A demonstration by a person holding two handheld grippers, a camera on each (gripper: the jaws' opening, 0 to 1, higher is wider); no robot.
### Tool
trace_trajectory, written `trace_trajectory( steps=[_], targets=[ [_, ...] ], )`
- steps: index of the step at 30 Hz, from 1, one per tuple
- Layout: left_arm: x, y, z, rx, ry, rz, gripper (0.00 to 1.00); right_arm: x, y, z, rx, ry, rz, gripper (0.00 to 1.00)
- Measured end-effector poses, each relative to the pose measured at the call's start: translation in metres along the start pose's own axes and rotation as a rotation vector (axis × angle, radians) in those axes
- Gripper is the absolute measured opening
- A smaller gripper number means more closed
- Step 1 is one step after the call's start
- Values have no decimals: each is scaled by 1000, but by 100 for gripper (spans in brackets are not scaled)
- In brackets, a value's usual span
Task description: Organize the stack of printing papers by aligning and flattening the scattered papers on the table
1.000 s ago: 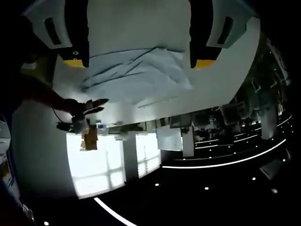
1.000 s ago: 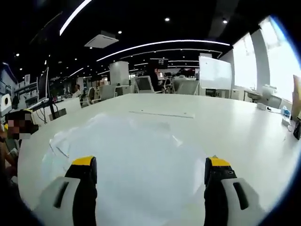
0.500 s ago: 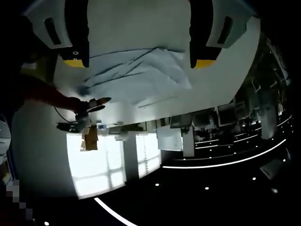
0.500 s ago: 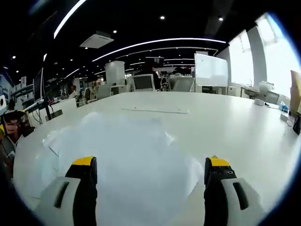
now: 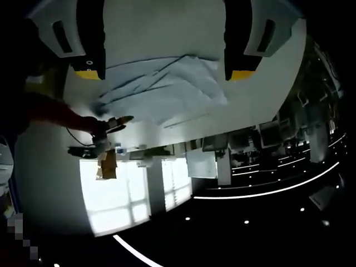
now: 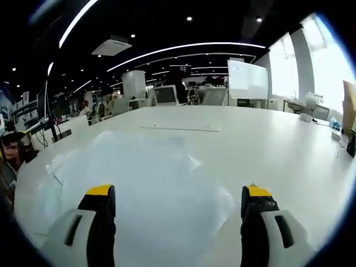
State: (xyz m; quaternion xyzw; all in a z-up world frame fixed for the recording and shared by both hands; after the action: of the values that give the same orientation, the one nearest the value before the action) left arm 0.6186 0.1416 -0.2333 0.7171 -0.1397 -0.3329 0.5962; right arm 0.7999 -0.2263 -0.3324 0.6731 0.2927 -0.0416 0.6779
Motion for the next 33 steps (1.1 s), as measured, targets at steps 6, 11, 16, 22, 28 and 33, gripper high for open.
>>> trace_trajectory(
  steps=[6,11,16,22,28,33],
  targets=[
    [2,1,3,5,-6,-4,91,3,0,3,15,4,13,88],
    [2,1,5,7,-8,-5,90,5,-5,5,0,-8,1,87],
    [2,0,5,4,-8,-5,90,6,-9,6,-8,-11,-12,86],
    [3,-1,7,4,-13,-9,90,5,-10,10,-3,-11,-10,83],
    [4,-2,7,-1,-14,-8,90,8,-18,15,-58,-49,-48,77],
    [4,-4,8,-2,-15,-9,90,9,-19,17,-58,-48,-45,73]
  ],
)
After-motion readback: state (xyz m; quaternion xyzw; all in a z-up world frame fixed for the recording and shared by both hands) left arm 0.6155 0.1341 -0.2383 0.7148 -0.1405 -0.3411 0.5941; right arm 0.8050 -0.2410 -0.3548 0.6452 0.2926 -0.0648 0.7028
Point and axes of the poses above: the point that each gripper's makers call its tool centre point, and the gripper's own axes: x roughly forward along the fingers, z roughly to its right, y roughly out of its top, the point moved 1 cm from there along -x, roughly backward along the fingers, and after that the axes turned 5 degrees about -z, right-handed, at the moved point
